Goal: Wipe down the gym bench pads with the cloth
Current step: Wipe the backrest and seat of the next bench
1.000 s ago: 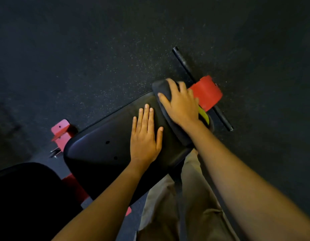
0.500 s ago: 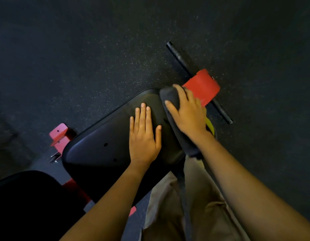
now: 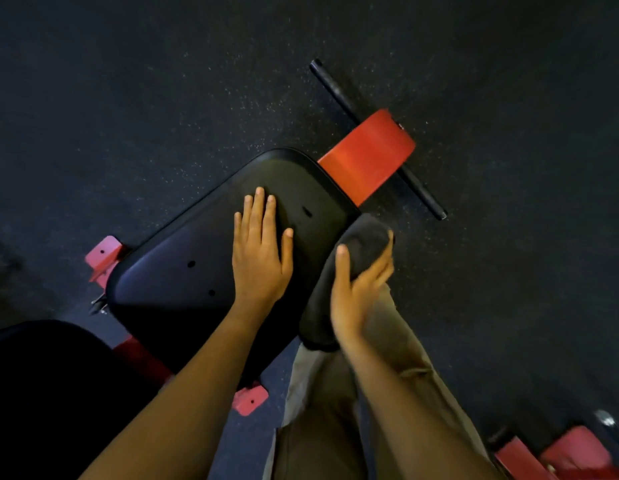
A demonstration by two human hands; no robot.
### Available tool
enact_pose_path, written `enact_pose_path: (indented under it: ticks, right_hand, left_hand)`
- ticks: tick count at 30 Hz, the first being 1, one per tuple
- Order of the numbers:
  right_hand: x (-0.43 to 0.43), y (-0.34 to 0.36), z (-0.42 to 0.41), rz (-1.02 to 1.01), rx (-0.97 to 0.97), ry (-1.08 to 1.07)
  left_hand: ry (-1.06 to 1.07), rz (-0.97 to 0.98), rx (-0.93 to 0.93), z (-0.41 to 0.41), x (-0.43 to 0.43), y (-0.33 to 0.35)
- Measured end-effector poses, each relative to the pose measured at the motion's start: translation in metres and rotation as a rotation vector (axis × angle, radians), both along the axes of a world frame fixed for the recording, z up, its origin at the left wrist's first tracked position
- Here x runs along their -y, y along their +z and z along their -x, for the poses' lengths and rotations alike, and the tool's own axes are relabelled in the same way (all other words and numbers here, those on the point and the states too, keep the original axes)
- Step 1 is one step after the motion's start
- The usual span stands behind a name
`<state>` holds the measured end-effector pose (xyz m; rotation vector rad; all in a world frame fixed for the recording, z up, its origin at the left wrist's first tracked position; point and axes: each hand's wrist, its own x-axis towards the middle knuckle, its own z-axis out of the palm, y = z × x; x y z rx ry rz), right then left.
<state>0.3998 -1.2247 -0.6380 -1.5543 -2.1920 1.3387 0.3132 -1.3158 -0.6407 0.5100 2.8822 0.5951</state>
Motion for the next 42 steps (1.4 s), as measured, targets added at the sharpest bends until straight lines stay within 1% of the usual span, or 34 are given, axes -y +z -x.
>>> enact_pose_path:
  ticks: [2, 5, 7, 9, 11, 13, 15, 18, 19, 21, 22, 24, 26, 27, 28, 29, 30, 31, 32, 33, 35, 37, 39, 42]
  right_hand:
    - [0.035, 0.013, -0.020, 0.017, -0.033, 0.000]
    - [0.061, 0.019, -0.041, -0.004, -0.022, 0.078]
    - [0.053, 0.012, -0.037, 0.016, -0.073, 0.081]
    - [0.031, 0.001, -0.021, -0.047, -0.111, 0.055]
    - [0.015, -0.012, -0.007, -0.116, -0.082, 0.032]
    - [0.018, -0.013, -0.008, -0.173, -0.043, 0.066]
    - [0.032, -0.007, -0.028, -0.288, 0.021, 0.217]
    - [0.046, 0.001, -0.064, -0.480, 0.186, 0.574]
    - [0.043, 0.001, -0.065, -0.546, 0.215, 0.675]
    - [0.025, 0.000, -0.047, -0.665, 0.212, 0.816]
    - [0.015, 0.001, -0.031, -0.714, 0.208, 0.856]
    - [-0.001, 0.004, 0.010, -0.775, 0.226, 0.848]
    - [-0.004, 0.012, 0.057, -0.776, 0.256, 0.772]
    - [-0.001, 0.017, 0.078, -0.759, 0.276, 0.780]
    - [0.004, 0.020, 0.094, -0.726, 0.294, 0.854]
    - [0.008, 0.022, 0.102, -0.706, 0.293, 0.990]
    - [0.009, 0.023, 0.101, -0.711, 0.249, 1.151]
    - [0.006, 0.023, 0.093, -0.740, 0.162, 1.297]
    - [-0.002, 0.023, 0.078, -0.772, 0.070, 1.405]
    - [-0.012, 0.022, 0.056, -0.782, 0.015, 1.452]
    - [-0.036, 0.021, 0.018, -0.799, 0.029, 1.467]
    - [-0.054, 0.022, 0.012, -0.801, 0.081, 1.429]
    - [-0.052, 0.019, 0.041, -0.795, 0.130, 1.387]
    - [-0.022, 0.020, 0.109, -0.781, 0.186, 1.324]
  left_hand:
    - [-0.015, 0.008, -0.038, -0.013, 0.013, 0.000]
    - [-0.002, 0.014, -0.082, -0.037, 0.039, -0.002]
    - [0.018, 0.020, -0.088, -0.050, 0.055, -0.003]
    - [0.035, 0.028, -0.075, -0.059, 0.064, -0.003]
    - [0.048, 0.032, -0.067, -0.063, 0.064, -0.006]
    - [0.062, 0.041, -0.062, -0.062, 0.061, -0.008]
    - [0.068, 0.045, -0.059, -0.061, 0.060, -0.008]
    - [0.065, 0.024, -0.048, -0.061, 0.063, -0.007]
    - [0.067, 0.015, -0.049, -0.060, 0.063, -0.007]
    - [0.074, 0.008, -0.054, -0.061, 0.062, -0.007]
    - [0.079, 0.007, -0.054, -0.061, 0.061, -0.008]
    - [0.086, 0.007, -0.052, -0.062, 0.061, -0.008]
    - [0.084, 0.008, -0.040, -0.062, 0.063, -0.008]
    - [0.081, 0.005, -0.035, -0.061, 0.063, -0.008]
    - [0.080, 0.003, -0.035, -0.061, 0.062, -0.008]
    - [0.087, 0.004, -0.038, -0.061, 0.062, -0.009]
    - [0.093, 0.003, -0.037, -0.061, 0.062, -0.009]
    - [0.106, -0.002, -0.040, -0.061, 0.062, -0.009]
    - [0.127, -0.009, -0.046, -0.061, 0.060, -0.008]
    - [0.142, -0.012, -0.045, -0.061, 0.060, -0.008]
    - [0.172, -0.025, -0.037, -0.062, 0.060, -0.005]
    - [0.191, -0.031, -0.035, -0.063, 0.057, -0.005]
    - [0.219, -0.038, -0.023, -0.063, 0.055, -0.005]
    - [0.277, -0.047, -0.024, -0.062, 0.048, -0.005]
